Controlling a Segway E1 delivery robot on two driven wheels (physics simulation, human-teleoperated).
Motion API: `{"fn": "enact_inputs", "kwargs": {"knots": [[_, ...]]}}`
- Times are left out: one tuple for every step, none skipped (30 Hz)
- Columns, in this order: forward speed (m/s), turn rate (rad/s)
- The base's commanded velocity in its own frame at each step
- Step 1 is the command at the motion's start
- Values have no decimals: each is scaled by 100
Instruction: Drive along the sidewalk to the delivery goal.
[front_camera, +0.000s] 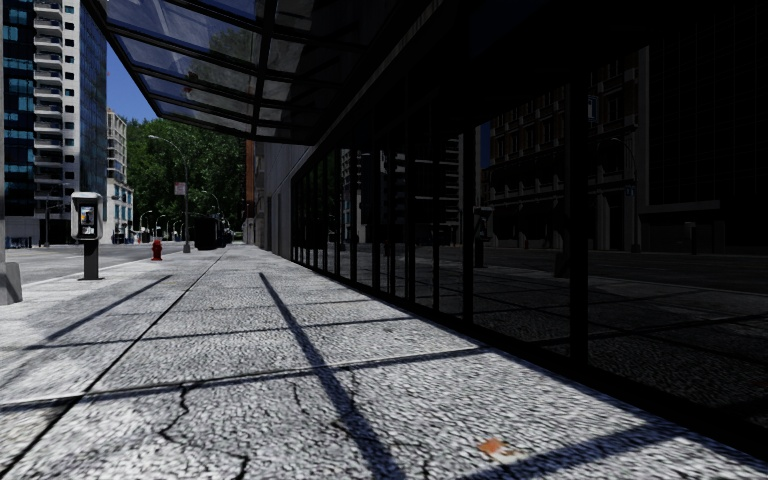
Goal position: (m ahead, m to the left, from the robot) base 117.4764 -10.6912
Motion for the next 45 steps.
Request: {"fn": "enact_inputs", "kwargs": {"knots": [[0, 0], [0, 0], [0, 0], [0, 0], [0, 0], [0, 0], [0, 0], [0, 0], [0, 0], [0, 0], [0, 0], [0, 0], [0, 0], [0, 0], [0, 0], [0, 0], [0, 0], [0, 0], [0, 0], [0, 0], [0, 0], [0, 0], [0, 0], [0, 0], [0, 0], [0, 0], [0, 0], [0, 0], [0, 0], [0, 0], [31, 0], [74, 0], [100, 0], [100, 0], [129, 0], [200, 0], [200, 0], [200, 0], [200, 0], [200, 7], [200, 20], [200, 20], [200, 35], [200, 41], [200, 44]]}}
